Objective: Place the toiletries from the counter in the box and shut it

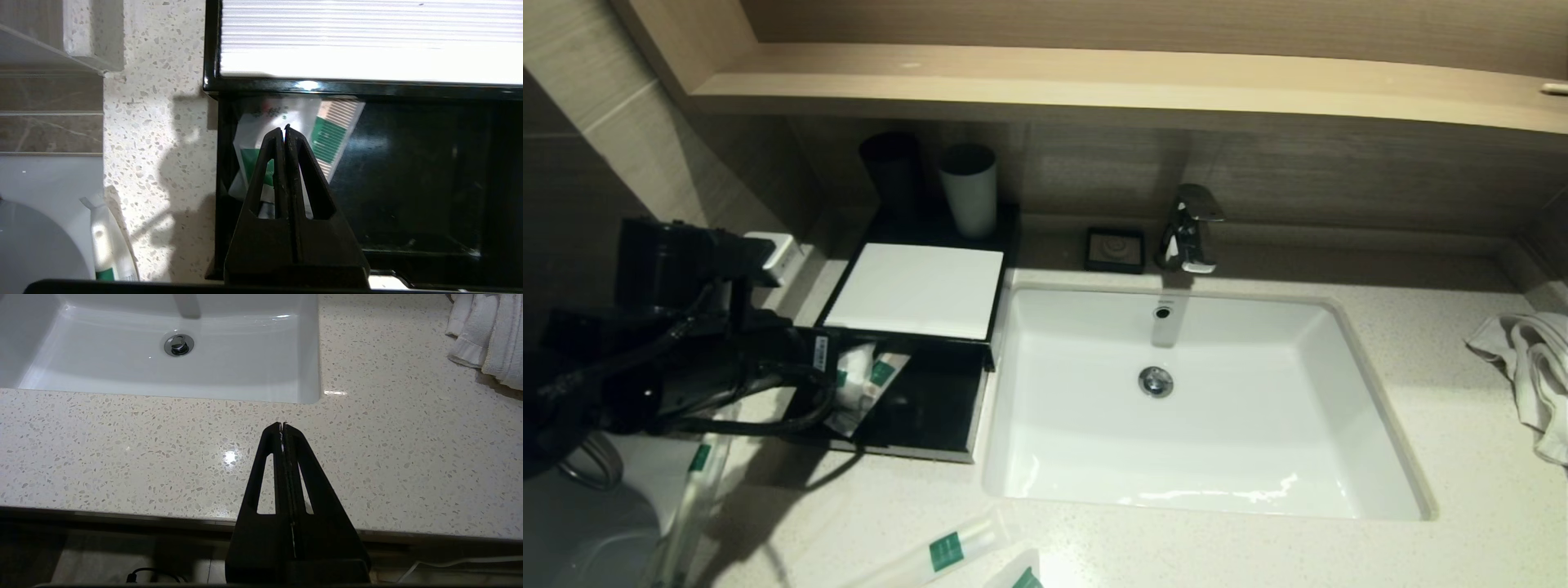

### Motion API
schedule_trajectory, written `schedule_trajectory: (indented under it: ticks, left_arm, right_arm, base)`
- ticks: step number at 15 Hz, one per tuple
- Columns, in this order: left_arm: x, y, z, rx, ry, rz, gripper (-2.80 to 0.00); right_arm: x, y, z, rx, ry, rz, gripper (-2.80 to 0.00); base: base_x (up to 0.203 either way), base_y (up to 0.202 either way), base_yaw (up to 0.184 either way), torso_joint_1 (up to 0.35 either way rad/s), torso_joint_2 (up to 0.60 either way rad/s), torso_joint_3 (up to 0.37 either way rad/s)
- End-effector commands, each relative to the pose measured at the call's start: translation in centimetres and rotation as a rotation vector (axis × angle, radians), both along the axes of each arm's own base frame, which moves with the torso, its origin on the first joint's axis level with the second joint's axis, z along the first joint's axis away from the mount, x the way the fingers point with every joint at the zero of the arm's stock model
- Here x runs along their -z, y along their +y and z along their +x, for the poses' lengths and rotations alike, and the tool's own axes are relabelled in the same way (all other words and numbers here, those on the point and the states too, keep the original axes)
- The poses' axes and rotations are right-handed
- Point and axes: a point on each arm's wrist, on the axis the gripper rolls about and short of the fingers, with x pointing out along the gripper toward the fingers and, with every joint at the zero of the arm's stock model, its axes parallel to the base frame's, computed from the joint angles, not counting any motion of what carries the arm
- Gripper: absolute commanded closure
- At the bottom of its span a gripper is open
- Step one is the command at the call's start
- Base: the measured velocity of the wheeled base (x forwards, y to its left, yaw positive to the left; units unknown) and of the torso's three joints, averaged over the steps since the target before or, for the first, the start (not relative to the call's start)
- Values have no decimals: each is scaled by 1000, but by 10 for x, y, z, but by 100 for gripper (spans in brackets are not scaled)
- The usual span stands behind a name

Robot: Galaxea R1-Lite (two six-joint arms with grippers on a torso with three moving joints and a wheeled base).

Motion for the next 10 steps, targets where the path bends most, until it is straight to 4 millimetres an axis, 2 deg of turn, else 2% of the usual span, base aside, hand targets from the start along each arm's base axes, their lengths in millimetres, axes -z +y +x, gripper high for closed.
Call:
schedule_trajectory:
  ticks: [1, 7, 10]
  left_arm:
    - [-8, 3, -15, 10, -28, -31, 0]
    - [-9, 15, -73, 89, -45, -64, 0]
    - [-2, 19, -101, 248, 25, -62, 0]
  right_arm:
    - [0, 0, 0, -1, 0, 0, 0]
    - [0, 0, 0, -1, 0, -2, 0]
    - [0, 0, 0, -1, 0, 0, 0]
  base:
    - [0, 0, 0, 0, 0, 0]
    - [0, 0, 0, 0, 0, 0]
    - [0, 0, 0, 0, 0, 0]
